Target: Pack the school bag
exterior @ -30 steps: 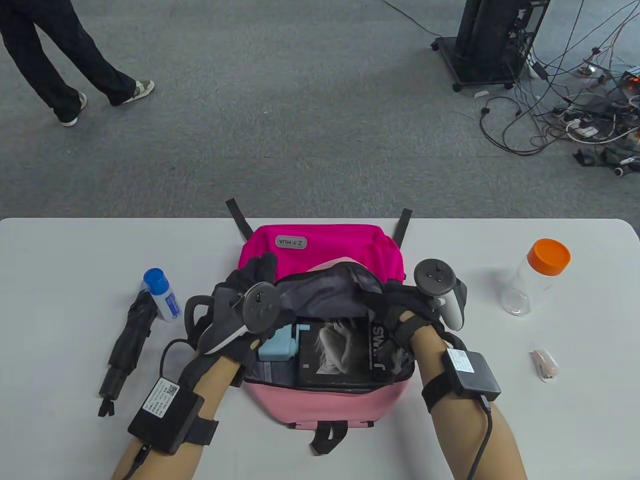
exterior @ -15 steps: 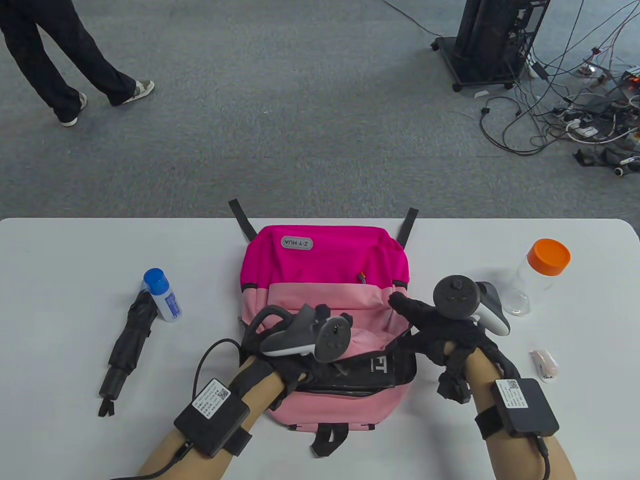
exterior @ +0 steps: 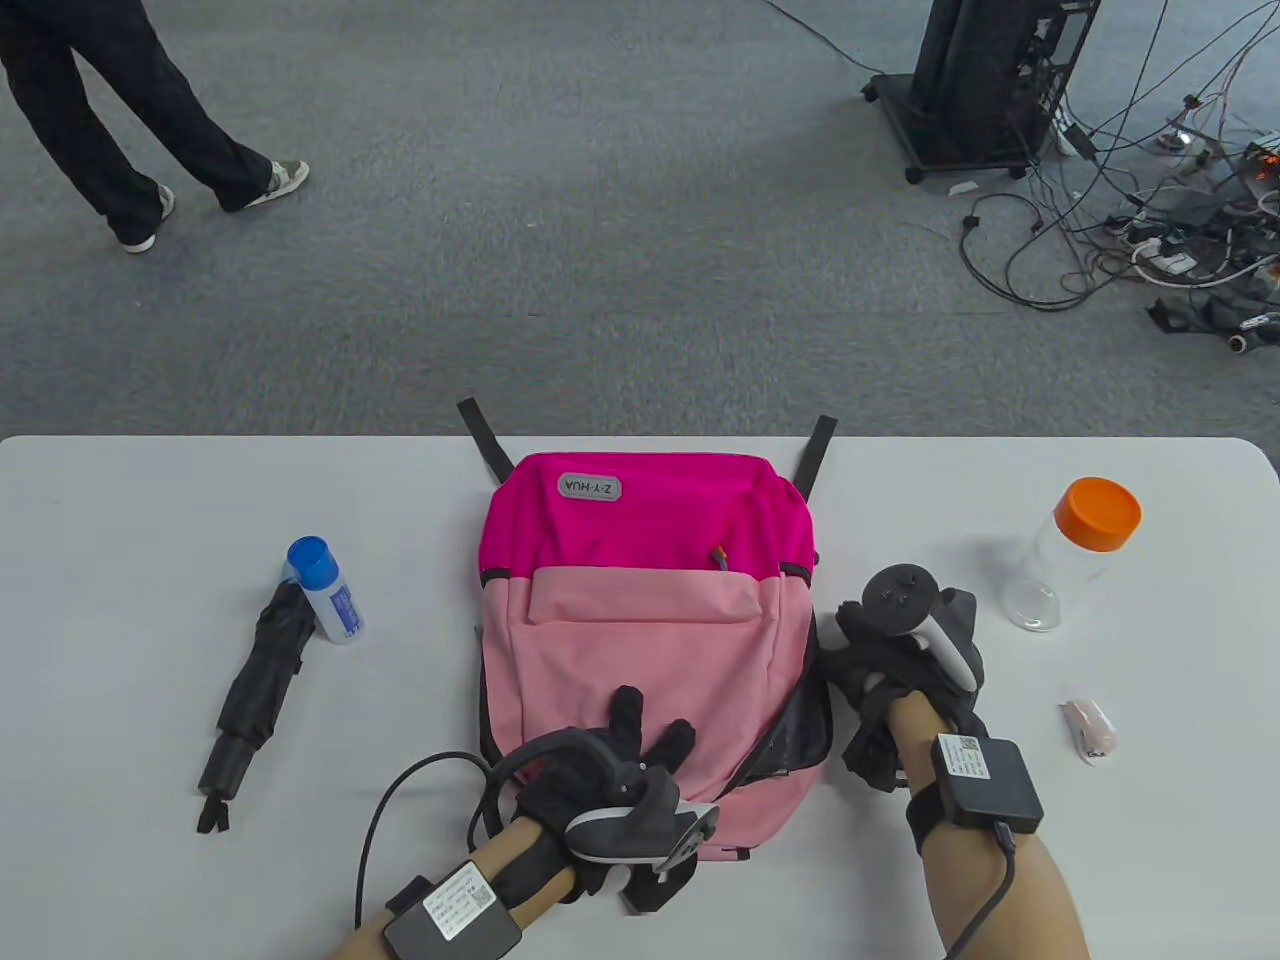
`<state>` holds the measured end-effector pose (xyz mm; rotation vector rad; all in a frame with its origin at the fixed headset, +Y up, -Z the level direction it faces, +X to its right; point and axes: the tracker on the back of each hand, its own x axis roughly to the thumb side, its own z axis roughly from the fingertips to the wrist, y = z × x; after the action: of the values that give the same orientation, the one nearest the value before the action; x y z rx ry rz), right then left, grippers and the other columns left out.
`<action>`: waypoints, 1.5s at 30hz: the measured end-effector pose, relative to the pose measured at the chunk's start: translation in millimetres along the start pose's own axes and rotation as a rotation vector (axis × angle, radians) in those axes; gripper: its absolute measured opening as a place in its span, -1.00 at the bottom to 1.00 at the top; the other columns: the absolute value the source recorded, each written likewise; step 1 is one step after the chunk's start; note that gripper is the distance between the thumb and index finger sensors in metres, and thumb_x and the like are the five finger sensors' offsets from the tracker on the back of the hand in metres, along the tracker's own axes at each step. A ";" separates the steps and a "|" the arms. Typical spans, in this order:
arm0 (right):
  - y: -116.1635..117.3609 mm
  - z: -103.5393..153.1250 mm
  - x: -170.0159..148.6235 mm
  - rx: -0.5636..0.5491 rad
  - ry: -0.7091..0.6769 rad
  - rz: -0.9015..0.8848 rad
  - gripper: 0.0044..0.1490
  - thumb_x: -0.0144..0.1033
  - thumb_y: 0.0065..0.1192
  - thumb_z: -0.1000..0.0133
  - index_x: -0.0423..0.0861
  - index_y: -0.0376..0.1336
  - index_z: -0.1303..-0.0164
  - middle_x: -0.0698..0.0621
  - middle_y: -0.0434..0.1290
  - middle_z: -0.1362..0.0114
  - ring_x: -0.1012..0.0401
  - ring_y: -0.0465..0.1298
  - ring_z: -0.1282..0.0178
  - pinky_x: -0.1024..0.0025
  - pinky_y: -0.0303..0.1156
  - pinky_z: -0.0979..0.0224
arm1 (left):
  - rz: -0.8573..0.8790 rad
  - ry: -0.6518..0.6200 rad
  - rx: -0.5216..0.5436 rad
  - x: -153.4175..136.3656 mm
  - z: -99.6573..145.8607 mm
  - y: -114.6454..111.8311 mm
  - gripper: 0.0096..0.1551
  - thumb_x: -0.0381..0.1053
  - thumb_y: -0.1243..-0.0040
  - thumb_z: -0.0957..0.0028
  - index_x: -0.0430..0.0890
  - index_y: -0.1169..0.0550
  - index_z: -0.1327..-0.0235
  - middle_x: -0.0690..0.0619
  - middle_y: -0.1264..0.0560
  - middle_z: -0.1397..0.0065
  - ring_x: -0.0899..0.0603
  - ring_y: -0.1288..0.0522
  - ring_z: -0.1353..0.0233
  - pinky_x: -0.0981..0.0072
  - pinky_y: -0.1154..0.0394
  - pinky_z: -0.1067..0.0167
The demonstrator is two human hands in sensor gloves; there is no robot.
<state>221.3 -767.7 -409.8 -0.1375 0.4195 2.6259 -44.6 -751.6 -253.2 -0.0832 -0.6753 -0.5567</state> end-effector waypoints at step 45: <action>40.0 174.2 92.5 -0.073 -0.595 0.479 -0.45 -0.18 0.33 -0.14 -0.38 0.56 0.05 -0.60 0.02 -0.66 -0.57 0.01 -0.59 -0.65 0.14 -0.38 | 0.435 0.259 -0.019 -50.8 -53.5 15.6 -0.04 0.31 -0.56 0.13 -0.17 -0.49 -0.43 -0.30 -0.48 -0.35 -0.07 -0.92 0.38 0.38 -0.93 0.46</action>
<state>116.8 -705.4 -249.5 0.7942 0.1555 2.9556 -38.6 -728.2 -324.7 -0.1681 -0.3813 -0.1496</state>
